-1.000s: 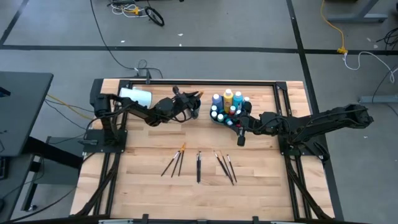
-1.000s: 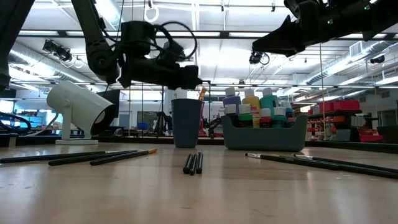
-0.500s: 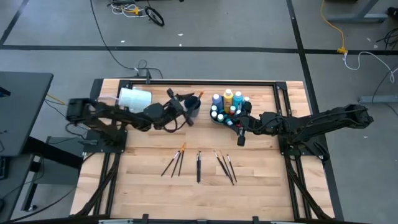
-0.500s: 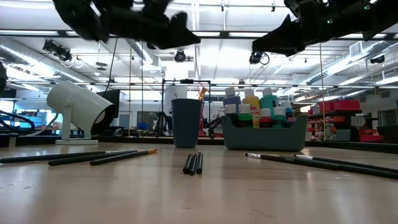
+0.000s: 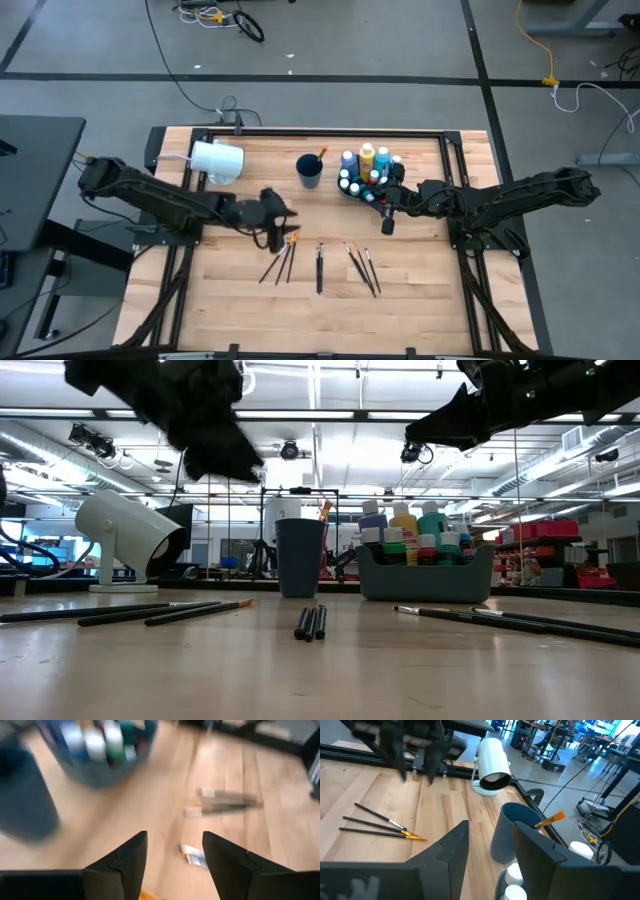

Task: Pick & Place Paint Supplies
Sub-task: Put the silver paint brush into the blue cup

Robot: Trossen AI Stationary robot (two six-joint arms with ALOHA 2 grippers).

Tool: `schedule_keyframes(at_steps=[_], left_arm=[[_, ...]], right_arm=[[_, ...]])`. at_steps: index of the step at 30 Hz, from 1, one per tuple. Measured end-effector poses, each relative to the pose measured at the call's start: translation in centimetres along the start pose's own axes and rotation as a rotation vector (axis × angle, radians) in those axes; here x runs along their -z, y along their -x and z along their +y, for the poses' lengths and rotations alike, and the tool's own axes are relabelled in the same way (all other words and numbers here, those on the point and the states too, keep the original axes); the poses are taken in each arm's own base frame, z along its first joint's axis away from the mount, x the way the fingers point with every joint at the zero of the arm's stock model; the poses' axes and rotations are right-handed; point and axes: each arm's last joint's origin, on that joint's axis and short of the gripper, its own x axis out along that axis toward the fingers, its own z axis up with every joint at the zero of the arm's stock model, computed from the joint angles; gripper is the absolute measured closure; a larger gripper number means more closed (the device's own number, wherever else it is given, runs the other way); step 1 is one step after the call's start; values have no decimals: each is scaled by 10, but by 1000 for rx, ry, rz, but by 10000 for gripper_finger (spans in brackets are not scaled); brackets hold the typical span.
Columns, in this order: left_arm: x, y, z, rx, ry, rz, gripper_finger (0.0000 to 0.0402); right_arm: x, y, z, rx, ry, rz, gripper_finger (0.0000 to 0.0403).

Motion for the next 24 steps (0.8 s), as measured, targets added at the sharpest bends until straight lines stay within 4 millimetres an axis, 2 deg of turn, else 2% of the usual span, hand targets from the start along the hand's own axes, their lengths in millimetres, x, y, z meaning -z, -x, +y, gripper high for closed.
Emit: schedule_keyframes(at_steps=[7,13,18,24], left_arm=[[35,-19,-17,-28,74,162,202],[62,-40,-21,-107,137,264,203],[76,-48,-18,-167,171,329,203],[85,-47,-13,-220,209,379,203]], right_arm=[[0,0,0,0,0,0,248],[0,0,0,1,-1,-3,248],[0,0,0,1,0,-1,248],[0,0,0,0,0,-1,248]])
